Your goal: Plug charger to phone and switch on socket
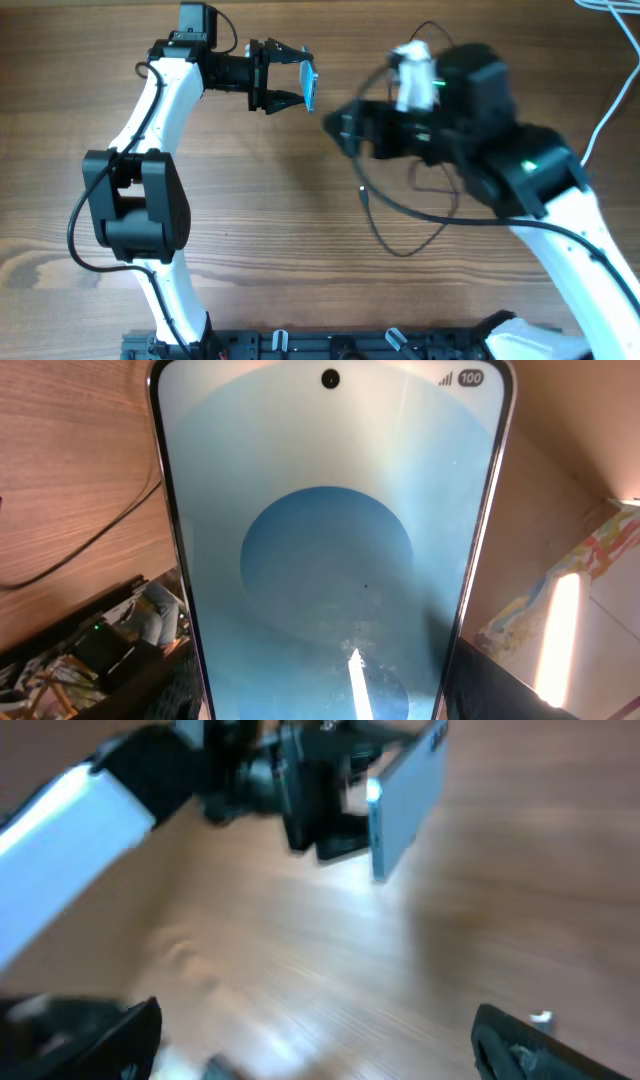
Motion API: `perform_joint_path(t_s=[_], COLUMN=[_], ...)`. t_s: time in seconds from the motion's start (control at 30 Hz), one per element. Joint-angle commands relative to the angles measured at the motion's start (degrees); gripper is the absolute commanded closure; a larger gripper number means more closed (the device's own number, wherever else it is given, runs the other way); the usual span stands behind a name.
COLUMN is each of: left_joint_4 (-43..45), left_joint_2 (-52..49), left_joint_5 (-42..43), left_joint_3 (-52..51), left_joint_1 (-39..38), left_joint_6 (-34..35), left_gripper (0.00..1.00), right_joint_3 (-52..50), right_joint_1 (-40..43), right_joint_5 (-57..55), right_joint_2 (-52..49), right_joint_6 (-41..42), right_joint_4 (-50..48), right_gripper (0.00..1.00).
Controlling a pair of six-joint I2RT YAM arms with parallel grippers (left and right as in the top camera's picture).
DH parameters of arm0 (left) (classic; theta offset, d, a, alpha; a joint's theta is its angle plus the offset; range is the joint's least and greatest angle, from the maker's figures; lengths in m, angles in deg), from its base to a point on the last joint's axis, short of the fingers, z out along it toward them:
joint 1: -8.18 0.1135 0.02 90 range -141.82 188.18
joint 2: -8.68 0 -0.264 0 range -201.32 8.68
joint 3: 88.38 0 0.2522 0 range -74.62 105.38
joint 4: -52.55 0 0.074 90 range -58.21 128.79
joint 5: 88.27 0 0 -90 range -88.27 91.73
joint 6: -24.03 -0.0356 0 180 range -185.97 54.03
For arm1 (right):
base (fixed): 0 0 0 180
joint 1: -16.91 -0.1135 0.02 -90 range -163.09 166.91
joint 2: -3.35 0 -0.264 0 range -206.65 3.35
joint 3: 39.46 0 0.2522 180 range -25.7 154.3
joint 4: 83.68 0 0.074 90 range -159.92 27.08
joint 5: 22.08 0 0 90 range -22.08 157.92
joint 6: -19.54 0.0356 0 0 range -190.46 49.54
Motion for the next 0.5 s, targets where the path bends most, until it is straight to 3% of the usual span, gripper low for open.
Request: perform_joint_path(t_s=[0.0,0.2,0.4,0.47], left_joint_4=[0.13,0.13,0.15,0.13], left_joint_2=[2.34,2.34,2.34,2.34], left_joint_5=[2.95,2.95,5.11,5.31], left_joint_3=[0.04,0.04,0.04,0.04], left_joint_1=[-0.59,-1.77,-2.64,-2.86], left_joint_6=[0.09,0.33,0.31,0.31], left_gripper=[0.34,0.33,0.33,0.33], right_joint_3=[10.27,10.93,10.93,10.93], right_joint_1=[-7.50,-12.70,-12.41,-12.41], right_joint_5=[-31.08,-41.46,-42.84,-42.84], right_joint_2=[-7.80,-16.68,-21.75,-22.75], right_joint_6=[1.77,4.79,7.58,7.58], right_joint_4=[3.45,-1.46,-3.91,-4.48], right_gripper=[0.01,0.01,0.01,0.06])
